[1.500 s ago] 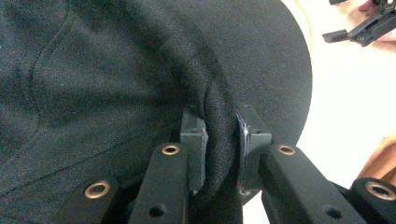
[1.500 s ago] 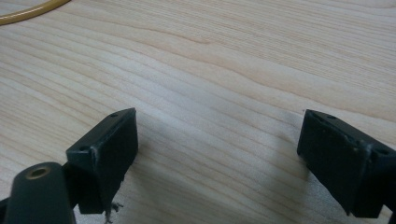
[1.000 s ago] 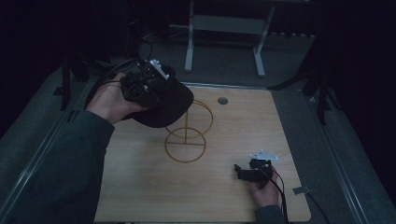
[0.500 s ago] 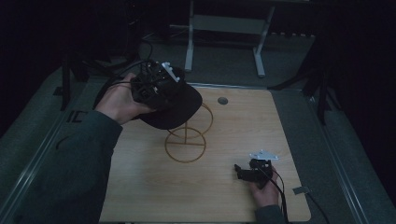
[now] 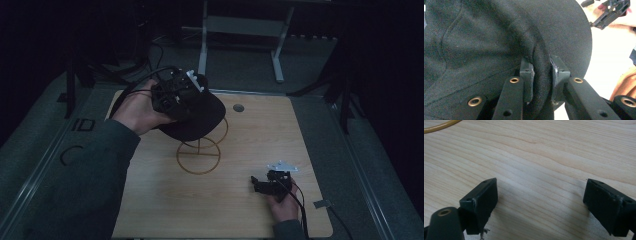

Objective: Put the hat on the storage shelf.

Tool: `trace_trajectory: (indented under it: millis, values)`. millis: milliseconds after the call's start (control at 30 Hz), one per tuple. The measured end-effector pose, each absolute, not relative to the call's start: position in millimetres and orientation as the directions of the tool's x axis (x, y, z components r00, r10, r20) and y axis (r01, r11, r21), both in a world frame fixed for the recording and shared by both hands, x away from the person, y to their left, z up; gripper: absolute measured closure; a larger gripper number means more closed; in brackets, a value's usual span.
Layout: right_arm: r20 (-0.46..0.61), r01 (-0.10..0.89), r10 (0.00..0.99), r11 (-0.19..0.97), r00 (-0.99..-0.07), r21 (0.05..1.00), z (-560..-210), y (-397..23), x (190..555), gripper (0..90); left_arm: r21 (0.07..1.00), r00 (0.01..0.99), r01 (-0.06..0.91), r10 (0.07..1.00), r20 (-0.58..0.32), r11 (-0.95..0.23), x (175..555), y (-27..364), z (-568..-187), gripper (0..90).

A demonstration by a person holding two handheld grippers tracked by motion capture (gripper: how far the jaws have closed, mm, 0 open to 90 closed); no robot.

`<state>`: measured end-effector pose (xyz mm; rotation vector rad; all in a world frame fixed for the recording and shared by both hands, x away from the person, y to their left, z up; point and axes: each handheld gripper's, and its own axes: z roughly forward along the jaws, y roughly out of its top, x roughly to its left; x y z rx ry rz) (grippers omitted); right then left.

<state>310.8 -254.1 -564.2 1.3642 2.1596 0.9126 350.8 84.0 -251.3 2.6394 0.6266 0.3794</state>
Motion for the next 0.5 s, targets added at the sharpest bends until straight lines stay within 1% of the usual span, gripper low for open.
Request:
trace_trajectory:
  millis: [500]
  values:
    - [-0.007,0.625,0.905,0.3,-0.426,0.72,-564.2,-254.0,310.8,12.3,0.436,0.881,0.331,0.44,0.174,-0.837,344.2,65.4,-248.6,74.9]
